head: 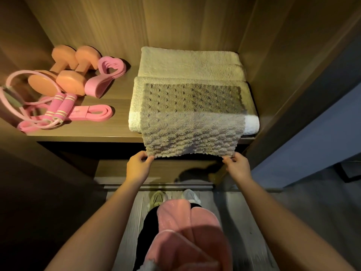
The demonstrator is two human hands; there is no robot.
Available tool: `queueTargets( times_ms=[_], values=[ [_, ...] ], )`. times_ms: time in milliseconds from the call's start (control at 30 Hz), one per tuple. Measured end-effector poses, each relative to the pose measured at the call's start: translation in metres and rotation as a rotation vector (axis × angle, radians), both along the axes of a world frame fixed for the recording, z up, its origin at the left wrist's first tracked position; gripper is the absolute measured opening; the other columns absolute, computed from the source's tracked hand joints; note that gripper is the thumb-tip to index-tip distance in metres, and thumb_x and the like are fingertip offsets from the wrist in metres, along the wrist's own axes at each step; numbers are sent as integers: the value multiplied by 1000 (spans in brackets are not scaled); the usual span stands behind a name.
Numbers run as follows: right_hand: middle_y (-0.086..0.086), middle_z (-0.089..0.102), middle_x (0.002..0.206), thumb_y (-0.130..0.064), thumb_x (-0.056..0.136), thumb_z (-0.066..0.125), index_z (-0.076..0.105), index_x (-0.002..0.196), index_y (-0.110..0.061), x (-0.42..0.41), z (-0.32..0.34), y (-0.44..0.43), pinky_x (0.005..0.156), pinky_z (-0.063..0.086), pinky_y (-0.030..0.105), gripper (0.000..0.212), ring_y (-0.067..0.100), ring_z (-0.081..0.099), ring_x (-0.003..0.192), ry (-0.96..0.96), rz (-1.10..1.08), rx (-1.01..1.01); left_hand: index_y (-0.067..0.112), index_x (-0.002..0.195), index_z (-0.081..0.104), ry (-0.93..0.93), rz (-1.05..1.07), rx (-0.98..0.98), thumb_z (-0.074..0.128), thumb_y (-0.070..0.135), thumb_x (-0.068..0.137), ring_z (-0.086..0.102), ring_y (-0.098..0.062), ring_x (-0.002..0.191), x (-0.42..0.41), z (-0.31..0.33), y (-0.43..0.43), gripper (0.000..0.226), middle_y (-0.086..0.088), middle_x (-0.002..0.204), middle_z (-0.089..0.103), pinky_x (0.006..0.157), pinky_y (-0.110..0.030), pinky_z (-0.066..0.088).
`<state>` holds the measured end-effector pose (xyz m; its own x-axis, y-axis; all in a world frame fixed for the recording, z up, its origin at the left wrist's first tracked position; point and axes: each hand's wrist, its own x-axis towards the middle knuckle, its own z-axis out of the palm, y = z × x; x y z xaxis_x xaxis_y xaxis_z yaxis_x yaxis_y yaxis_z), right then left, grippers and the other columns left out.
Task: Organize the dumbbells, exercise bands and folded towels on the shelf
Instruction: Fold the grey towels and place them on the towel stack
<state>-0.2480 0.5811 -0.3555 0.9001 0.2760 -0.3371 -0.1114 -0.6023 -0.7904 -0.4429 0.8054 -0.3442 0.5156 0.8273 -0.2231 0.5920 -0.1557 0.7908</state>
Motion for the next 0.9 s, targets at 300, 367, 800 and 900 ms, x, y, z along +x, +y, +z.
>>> queueTargets(
  times_ms=[300, 367, 800, 900],
  values=[
    [15, 68, 97, -7, 95, 58, 62, 88, -14, -52, 31, -52, 76, 54, 30, 11, 21, 66, 87, 129, -152, 345, 2, 82, 66, -292, 117, -229, 65, 7, 90, 64, -1, 63, -53, 27, -36, 10, -6, 74, 66, 71, -24, 49],
    [14, 68, 100, -6, 94, 58, 60, 102, -14, -59, 47, -59, 75, 55, 30, 11, 21, 66, 85, 126, -171, 390, 2, 84, 59, -354, 136, -221, 64, 2, 90, 65, 2, 59, -61, 39, -45, 7, -10, 75, 65, 62, -16, 51],
    [7, 70, 108, 13, 90, 45, 69, 102, -17, -50, 141, -64, 79, 55, 20, 40, 14, 68, 100, -51, 91, 584, 19, 112, 69, -471, -107, -137, 54, -8, 90, 68, -12, 79, -69, 125, -39, 38, -4, 98, 71, 79, -21, 54],
    [-4, 72, 99, 0, 92, 60, 68, 105, -17, -34, 156, -50, 74, 52, 13, 23, 1, 68, 91, -95, 122, 577, 24, 101, 70, -438, -140, -89, 62, 5, 92, 70, -12, 72, -56, 138, -26, 22, -3, 97, 73, 80, -24, 54]
  ],
)
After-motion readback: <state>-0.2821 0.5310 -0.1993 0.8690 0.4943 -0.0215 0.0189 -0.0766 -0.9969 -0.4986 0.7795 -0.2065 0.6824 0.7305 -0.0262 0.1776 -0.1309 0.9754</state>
